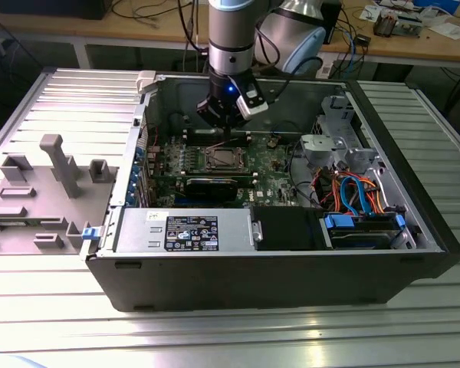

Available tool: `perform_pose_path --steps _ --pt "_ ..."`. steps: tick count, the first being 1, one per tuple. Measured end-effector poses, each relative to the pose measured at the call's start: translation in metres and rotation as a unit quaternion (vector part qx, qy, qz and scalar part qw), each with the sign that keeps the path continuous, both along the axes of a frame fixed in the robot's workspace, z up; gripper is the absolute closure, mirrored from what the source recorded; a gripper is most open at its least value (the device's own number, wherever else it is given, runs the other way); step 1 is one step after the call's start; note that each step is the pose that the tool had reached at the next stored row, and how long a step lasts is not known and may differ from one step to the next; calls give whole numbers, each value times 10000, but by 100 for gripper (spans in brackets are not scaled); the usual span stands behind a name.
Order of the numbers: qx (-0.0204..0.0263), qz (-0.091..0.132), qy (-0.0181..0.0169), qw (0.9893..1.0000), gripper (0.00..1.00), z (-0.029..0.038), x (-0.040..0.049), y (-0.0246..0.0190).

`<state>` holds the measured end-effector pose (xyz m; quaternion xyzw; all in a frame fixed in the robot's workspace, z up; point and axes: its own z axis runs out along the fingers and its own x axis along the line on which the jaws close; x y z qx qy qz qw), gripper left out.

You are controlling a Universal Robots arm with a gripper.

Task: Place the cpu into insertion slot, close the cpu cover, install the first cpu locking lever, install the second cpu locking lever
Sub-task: 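Install the first cpu locking lever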

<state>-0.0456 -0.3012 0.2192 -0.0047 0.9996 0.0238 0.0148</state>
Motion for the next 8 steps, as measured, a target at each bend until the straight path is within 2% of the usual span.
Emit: perform_pose_path --steps 8 --pt "4 -55 24 10000 89 -48 69 0"
